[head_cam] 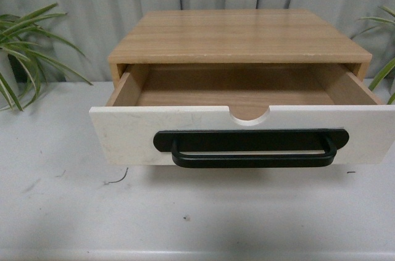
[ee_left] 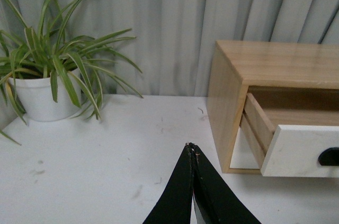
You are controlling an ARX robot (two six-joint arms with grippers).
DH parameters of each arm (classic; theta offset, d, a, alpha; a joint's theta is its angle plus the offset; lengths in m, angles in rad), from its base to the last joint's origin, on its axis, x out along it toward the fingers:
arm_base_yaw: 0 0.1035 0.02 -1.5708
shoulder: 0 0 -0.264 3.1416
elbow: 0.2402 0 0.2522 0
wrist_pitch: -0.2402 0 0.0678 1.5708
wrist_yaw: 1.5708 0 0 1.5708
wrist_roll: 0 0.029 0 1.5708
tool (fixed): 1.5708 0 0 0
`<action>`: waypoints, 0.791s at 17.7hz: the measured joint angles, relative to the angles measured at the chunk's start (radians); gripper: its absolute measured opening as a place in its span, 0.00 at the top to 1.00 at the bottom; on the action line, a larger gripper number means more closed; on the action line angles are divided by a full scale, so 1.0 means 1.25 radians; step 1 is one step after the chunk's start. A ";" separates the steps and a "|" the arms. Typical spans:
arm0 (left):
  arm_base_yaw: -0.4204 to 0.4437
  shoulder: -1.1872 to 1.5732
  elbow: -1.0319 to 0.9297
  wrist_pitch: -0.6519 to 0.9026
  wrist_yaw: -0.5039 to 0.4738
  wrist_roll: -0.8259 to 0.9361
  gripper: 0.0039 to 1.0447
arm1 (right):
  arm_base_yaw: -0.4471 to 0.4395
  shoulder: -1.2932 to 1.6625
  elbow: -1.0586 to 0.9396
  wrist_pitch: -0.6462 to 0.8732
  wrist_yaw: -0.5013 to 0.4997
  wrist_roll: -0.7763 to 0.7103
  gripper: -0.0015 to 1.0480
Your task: Pull drawer
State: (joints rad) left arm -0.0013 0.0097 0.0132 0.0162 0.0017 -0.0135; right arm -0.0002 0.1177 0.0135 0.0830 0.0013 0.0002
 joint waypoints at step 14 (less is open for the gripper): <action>0.000 -0.001 -0.002 -0.016 -0.002 0.000 0.64 | 0.000 -0.091 0.000 -0.070 -0.001 -0.001 0.67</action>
State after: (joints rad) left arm -0.0013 0.0090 0.0101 -0.0036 -0.0006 -0.0139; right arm -0.0002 0.0036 0.0132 -0.0040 0.0006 -0.0006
